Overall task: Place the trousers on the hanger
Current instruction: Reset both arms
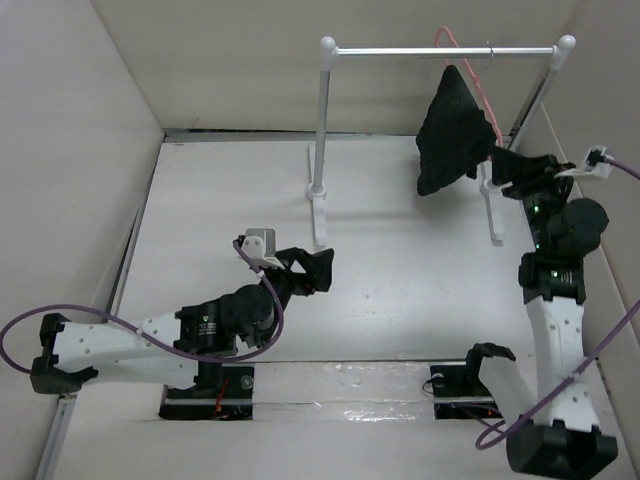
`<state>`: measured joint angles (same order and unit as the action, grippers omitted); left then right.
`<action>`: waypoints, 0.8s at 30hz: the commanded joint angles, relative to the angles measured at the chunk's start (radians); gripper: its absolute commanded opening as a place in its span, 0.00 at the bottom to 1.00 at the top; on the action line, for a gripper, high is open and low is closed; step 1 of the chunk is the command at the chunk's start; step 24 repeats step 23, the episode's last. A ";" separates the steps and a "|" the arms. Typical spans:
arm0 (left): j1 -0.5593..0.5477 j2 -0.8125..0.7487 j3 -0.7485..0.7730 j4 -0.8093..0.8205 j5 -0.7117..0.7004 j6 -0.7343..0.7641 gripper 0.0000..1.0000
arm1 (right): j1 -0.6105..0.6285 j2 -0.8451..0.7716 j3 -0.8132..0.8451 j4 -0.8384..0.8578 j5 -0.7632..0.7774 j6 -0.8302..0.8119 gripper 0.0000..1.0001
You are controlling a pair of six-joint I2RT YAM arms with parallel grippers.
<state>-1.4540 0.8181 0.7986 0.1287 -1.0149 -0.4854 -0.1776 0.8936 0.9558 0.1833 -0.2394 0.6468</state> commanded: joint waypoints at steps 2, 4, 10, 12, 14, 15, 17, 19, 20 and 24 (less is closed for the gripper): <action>0.009 -0.056 -0.061 0.028 -0.027 -0.033 0.78 | 0.050 -0.185 -0.087 0.019 -0.162 -0.079 0.37; 0.009 -0.068 -0.081 0.022 -0.028 -0.042 0.79 | 0.110 -0.232 -0.113 -0.086 -0.247 -0.133 0.01; 0.009 -0.085 -0.105 -0.179 -0.097 -0.218 0.80 | 0.234 -0.393 -0.238 -0.385 -0.282 -0.331 0.04; 0.009 -0.105 -0.120 -0.259 -0.114 -0.271 0.80 | 0.274 -0.484 -0.305 -0.462 -0.203 -0.351 0.21; 0.009 -0.123 -0.143 -0.293 -0.119 -0.324 0.80 | 0.297 -0.547 -0.365 -0.478 -0.149 -0.357 0.32; 0.009 -0.140 -0.156 -0.294 -0.114 -0.329 0.80 | 0.297 -0.559 -0.376 -0.498 -0.097 -0.357 0.41; 0.009 -0.155 -0.185 -0.300 -0.103 -0.343 0.80 | 0.297 -0.568 -0.387 -0.507 -0.063 -0.358 0.46; 0.009 -0.165 -0.208 -0.307 -0.090 -0.358 0.79 | 0.297 -0.553 -0.393 -0.489 -0.069 -0.360 0.48; 0.009 -0.165 -0.214 -0.307 -0.087 -0.370 0.79 | 0.297 -0.542 -0.387 -0.484 -0.074 -0.366 0.48; 0.009 -0.157 -0.202 -0.329 -0.090 -0.378 0.79 | 0.297 -0.509 -0.358 -0.478 -0.083 -0.368 0.48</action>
